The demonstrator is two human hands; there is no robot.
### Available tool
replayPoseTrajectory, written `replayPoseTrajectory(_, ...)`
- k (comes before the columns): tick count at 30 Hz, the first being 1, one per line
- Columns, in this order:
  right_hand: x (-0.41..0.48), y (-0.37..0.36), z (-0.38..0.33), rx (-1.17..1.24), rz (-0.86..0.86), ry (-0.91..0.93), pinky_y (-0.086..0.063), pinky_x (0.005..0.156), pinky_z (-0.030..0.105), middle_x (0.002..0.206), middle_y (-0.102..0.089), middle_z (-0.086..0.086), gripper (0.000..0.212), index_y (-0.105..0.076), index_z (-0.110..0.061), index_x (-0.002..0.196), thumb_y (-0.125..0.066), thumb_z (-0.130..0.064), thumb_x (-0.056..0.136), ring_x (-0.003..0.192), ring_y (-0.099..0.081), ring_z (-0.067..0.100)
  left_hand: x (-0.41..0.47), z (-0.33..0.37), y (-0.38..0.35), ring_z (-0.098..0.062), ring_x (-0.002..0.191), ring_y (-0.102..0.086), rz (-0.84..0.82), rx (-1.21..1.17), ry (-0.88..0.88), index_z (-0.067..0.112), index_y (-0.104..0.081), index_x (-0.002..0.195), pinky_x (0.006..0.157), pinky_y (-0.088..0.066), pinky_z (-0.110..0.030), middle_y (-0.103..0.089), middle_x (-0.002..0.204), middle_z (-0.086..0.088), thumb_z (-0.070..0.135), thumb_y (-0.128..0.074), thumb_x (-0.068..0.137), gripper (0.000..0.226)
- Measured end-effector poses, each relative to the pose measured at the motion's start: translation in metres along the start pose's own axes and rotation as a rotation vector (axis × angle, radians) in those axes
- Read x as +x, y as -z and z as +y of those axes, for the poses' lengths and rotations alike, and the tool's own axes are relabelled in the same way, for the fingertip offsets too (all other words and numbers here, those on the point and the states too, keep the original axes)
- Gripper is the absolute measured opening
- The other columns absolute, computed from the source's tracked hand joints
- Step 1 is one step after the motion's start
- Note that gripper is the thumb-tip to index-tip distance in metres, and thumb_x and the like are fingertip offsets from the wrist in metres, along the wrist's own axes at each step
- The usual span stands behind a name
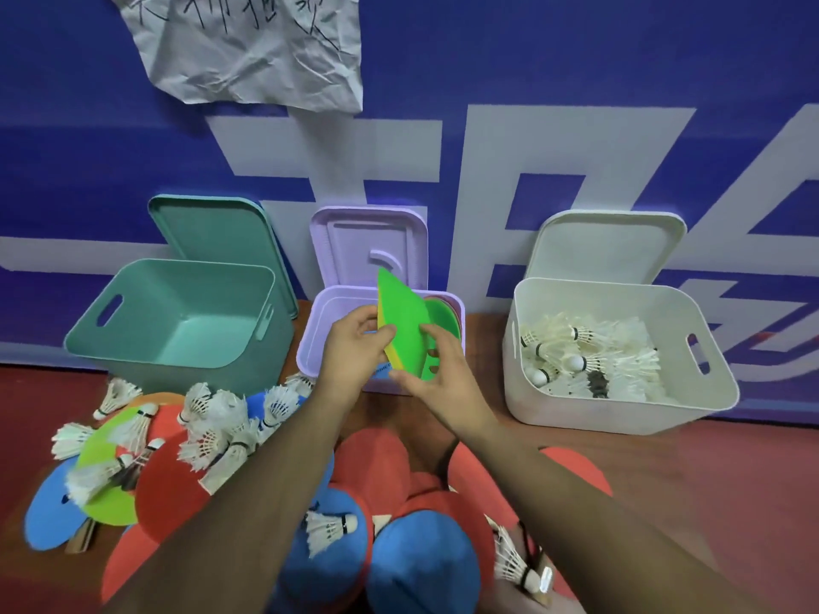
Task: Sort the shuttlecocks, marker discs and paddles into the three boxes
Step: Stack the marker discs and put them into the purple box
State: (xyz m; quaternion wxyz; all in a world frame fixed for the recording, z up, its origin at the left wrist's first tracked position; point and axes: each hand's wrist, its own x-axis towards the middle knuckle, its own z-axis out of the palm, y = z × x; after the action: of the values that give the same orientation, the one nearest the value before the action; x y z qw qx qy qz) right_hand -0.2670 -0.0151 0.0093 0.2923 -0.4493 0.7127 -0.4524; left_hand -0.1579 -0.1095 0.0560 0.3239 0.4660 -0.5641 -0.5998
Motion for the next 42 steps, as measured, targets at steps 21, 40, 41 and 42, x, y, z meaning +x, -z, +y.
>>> replayPoseTrajectory(21, 0.053, 0.003, 0.078, -0.328, 0.174, -0.175, -0.048, 0.081, 0.034, 0.1, -0.063, 0.015, 0.023, -0.064, -0.004, 0.107, -0.056, -0.007, 0.085, 0.088, -0.06, 0.026, 0.108, -0.076, -0.054, -0.021, 0.1, -0.061, -0.445, 0.166, 0.303, 0.013, -0.056, 0.121, 0.084, -0.053, -0.038, -0.061, 0.11, -0.006, 0.011, -0.059, 0.094, 0.027)
replayPoseTrajectory(40, -0.169, 0.006, 0.116, -0.403, -0.203, -0.402, -0.044, 0.096, 0.035, 0.12, -0.051, 0.014, 0.054, -0.053, -0.013, 0.131, -0.067, -0.039, 0.084, 0.109, -0.055, 0.033, -0.128, -0.182, 0.011, -0.02, 0.073, -0.066, -0.349, 0.625, 0.234, 0.021, -0.065, 0.09, 0.072, -0.055, -0.039, -0.071, 0.083, -0.01, 0.014, -0.062, 0.078, 0.013)
replayPoseTrajectory(41, -0.176, 0.004, 0.12, -0.439, -0.229, -0.427, -0.044, 0.096, 0.037, 0.12, -0.051, 0.014, 0.056, -0.053, -0.014, 0.129, -0.067, -0.042, 0.083, 0.109, -0.055, 0.034, -0.135, -0.191, 0.009, -0.024, 0.081, -0.068, -0.353, 0.672, 0.258, 0.019, -0.066, 0.102, 0.075, -0.056, -0.04, -0.071, 0.094, -0.011, 0.016, -0.064, 0.078, 0.025)
replayPoseTrajectory(42, -0.181, 0.001, 0.125, -0.484, -0.251, -0.443, -0.044, 0.095, 0.038, 0.118, -0.052, 0.014, 0.056, -0.053, -0.013, 0.127, -0.066, -0.045, 0.083, 0.108, -0.054, 0.035, -0.14, -0.2, 0.008, -0.026, 0.092, -0.067, -0.361, 0.73, 0.278, 0.017, -0.064, 0.115, 0.081, -0.055, -0.038, -0.069, 0.106, -0.009, 0.017, -0.066, 0.078, 0.037)
